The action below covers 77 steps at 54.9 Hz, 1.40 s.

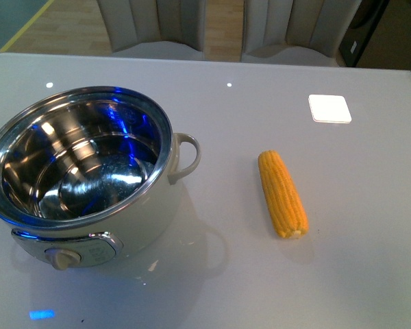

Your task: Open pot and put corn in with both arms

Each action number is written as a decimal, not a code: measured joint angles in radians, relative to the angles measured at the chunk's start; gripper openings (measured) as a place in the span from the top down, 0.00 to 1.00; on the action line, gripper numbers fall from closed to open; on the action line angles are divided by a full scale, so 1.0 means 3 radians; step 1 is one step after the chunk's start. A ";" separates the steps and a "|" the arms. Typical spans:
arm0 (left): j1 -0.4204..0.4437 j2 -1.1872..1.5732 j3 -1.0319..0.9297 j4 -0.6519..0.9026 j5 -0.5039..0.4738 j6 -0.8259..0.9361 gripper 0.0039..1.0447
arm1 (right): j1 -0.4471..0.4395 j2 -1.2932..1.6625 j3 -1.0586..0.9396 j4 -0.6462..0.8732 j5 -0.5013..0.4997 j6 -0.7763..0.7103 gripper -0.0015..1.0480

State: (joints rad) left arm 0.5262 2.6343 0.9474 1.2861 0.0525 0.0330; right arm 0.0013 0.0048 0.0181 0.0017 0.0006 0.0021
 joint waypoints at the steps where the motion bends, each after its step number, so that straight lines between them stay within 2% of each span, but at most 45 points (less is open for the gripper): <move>1: 0.0000 -0.0018 -0.0009 -0.0004 0.0001 0.0001 0.05 | 0.0000 0.0000 -0.0001 0.0000 0.0000 0.0000 0.08; 14: 0.0001 -0.0779 -0.0284 -0.0062 -0.0061 0.0019 0.07 | 0.0000 0.0000 0.0000 0.0000 0.0000 0.0000 0.08; 21: 0.0022 -0.1577 -0.0509 -0.0128 0.0000 0.0011 0.07 | 0.0000 0.0000 0.0000 0.0000 0.0000 0.0000 0.08; 36: 0.0027 -0.1630 -0.0543 -0.0142 0.0011 0.0010 0.07 | 0.0000 0.0000 0.0000 0.0000 -0.0001 0.0000 0.08; 37: 0.0038 -0.1623 -0.0543 -0.0123 0.0085 0.0000 0.07 | 0.0000 0.0000 0.0000 0.0000 0.0000 0.0000 0.08; 40: 0.0069 -0.1633 -0.0668 0.0172 0.0617 -0.0025 0.19 | 0.0000 0.0000 0.0000 0.0000 0.0005 0.0000 0.08; 42: 0.0062 -0.1665 -0.0755 0.0271 0.0786 -0.0029 0.25 | 0.0000 0.0000 0.0000 0.0000 0.0003 0.0000 0.08; 43: 0.0041 -0.1699 -0.0838 0.0333 0.0907 -0.0029 0.32 | 0.0000 0.0000 0.0000 0.0000 0.0001 0.0000 0.08; 49: -0.0009 -0.1717 -0.0926 0.0360 0.0985 -0.0029 0.53 | 0.0000 0.0000 0.0000 0.0000 0.0004 0.0000 0.08; 61: -0.0032 -0.1717 -0.1005 0.0360 0.0983 -0.0029 0.87 | 0.0000 0.0000 0.0000 0.0000 0.0000 0.0000 0.08; 64: -0.0032 -0.1717 -0.1030 0.0360 0.0975 -0.0042 0.98 | 0.0000 0.0000 -0.0001 0.0000 0.0000 0.0000 0.08; 66: -0.0039 -0.1727 -0.1052 0.0360 0.0963 -0.0039 0.97 | 0.0000 0.0000 0.0000 0.0000 0.0000 0.0000 0.08; 69: -0.0240 -0.2050 -0.1408 0.0314 0.0678 -0.0076 0.97 | 0.0000 -0.0004 0.0000 0.0000 0.0017 0.0000 0.08; 71: -0.0496 -0.2547 -0.1855 0.0245 0.0524 -0.0098 0.97 | 0.0000 -0.0006 0.0000 -0.0001 0.0013 0.0001 0.08; 74: -0.0924 -0.3321 -0.2410 0.0150 0.0573 -0.0095 0.97 | -0.0001 0.0009 -0.0001 -0.0003 -0.0031 0.0000 0.08; 77: -0.1125 -0.3932 -0.2756 0.0025 0.0558 -0.0090 0.97 | 0.0000 -0.0006 -0.0001 -0.0003 -0.0033 -0.0001 0.08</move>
State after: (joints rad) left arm 0.1886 1.4548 0.1207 1.2938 0.2199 0.0059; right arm 0.0013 0.0029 0.0177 0.0010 -0.0093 0.0017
